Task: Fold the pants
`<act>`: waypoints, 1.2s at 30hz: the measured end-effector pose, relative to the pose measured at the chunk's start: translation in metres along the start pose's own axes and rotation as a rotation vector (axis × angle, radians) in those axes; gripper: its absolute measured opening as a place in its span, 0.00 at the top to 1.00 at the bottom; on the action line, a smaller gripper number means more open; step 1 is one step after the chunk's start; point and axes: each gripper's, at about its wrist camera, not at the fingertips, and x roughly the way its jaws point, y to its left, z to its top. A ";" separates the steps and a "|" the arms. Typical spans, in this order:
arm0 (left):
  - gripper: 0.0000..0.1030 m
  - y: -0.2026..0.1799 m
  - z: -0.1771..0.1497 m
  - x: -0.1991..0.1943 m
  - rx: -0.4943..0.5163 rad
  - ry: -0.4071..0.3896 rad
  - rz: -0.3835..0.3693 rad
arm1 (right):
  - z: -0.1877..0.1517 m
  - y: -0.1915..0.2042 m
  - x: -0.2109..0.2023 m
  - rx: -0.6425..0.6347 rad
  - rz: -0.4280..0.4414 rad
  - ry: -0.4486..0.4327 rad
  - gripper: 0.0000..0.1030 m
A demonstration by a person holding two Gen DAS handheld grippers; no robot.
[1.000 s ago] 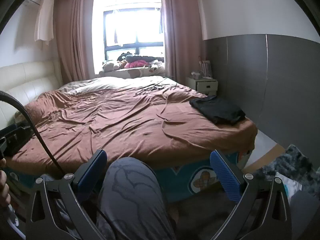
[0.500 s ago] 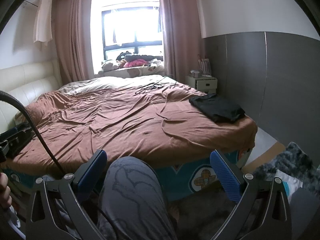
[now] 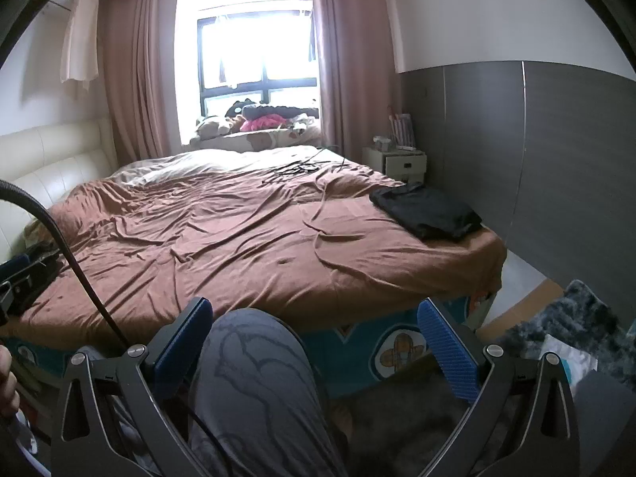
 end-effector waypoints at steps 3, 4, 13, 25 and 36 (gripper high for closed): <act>0.01 0.000 -0.001 0.001 0.003 0.006 -0.001 | 0.001 0.000 -0.001 -0.006 0.001 -0.003 0.00; 0.01 0.000 -0.001 0.002 0.003 0.008 -0.001 | 0.003 0.000 -0.001 -0.009 -0.001 -0.005 0.00; 0.01 0.001 -0.003 0.004 0.007 0.013 -0.010 | 0.005 -0.005 -0.001 -0.007 0.001 0.001 0.00; 0.01 0.003 -0.005 0.004 -0.001 0.018 -0.019 | 0.004 -0.008 -0.002 -0.010 -0.003 -0.001 0.00; 0.01 0.002 -0.005 0.003 -0.001 0.011 -0.027 | 0.007 -0.015 -0.003 -0.011 -0.006 -0.001 0.00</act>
